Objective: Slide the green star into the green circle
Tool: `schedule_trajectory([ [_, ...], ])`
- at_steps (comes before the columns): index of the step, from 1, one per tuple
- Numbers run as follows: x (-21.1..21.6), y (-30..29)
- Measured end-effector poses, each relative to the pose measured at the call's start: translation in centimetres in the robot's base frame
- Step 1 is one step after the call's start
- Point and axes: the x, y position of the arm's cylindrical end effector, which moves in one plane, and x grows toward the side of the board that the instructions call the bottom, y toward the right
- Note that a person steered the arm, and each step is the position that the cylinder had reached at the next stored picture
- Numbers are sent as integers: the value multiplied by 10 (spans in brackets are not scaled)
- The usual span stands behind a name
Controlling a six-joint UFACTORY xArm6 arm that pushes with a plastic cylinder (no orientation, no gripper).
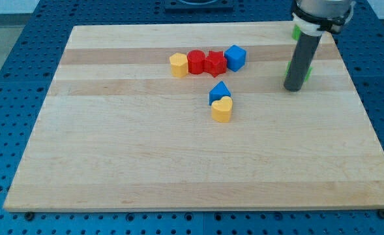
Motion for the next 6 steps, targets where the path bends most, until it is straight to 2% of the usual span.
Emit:
schedule_trajectory([
  [3,-38,29],
  [6,-87,30],
])
